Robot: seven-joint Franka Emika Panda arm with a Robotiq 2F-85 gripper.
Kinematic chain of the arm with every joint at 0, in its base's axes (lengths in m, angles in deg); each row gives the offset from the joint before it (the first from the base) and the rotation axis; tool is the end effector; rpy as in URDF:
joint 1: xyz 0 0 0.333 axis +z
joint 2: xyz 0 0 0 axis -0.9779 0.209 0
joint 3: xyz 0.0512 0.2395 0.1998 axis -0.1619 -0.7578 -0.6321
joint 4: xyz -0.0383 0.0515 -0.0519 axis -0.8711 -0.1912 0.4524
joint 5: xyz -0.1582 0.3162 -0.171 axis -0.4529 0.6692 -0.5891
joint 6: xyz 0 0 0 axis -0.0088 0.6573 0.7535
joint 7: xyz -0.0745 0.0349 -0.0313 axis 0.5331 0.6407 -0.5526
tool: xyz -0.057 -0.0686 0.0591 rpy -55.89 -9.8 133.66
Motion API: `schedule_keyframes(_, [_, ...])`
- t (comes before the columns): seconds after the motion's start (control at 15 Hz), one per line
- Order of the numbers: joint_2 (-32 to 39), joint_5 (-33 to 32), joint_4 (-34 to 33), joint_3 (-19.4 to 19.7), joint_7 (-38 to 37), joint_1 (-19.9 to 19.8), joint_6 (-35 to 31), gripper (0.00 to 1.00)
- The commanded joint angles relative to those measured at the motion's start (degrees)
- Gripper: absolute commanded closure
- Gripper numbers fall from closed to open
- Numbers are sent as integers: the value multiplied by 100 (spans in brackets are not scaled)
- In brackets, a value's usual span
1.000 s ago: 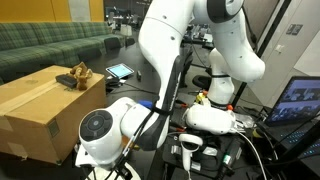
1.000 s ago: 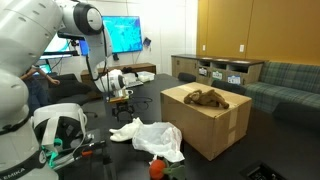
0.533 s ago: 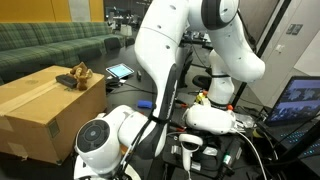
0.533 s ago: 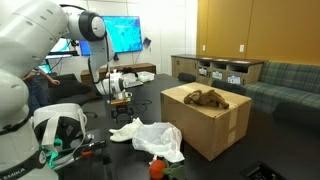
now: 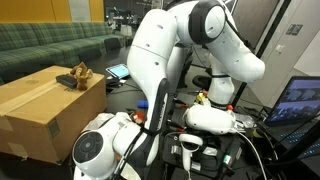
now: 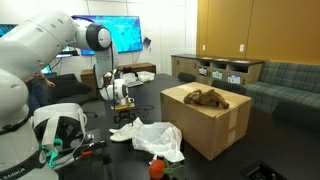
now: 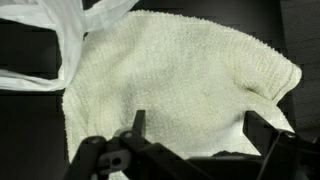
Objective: Remove the blue object from the box and replace it with the brown toy, remove the orange plush toy and replace it with the gray duster, remove the white plastic from the box and replace it with the towel
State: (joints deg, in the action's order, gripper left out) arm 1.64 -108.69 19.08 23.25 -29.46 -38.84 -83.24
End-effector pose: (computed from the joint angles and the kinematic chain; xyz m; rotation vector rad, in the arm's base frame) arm 0.3561 0.4616 0.0200 2.2172 1.9607 -0.2393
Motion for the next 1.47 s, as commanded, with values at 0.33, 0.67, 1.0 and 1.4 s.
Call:
schedule_keyframes(0.33, [632,-26,-408,161,629,-93,-467,0])
schedule_keyframes(0.67, [610,-64,-462,255,672,-7,-378,38])
schedule_keyframes(1.0, [193,-161,-146,309,537,141,-290,76])
schedule_keyframes(1.4, [234,-210,-612,541,512,258,384,96])
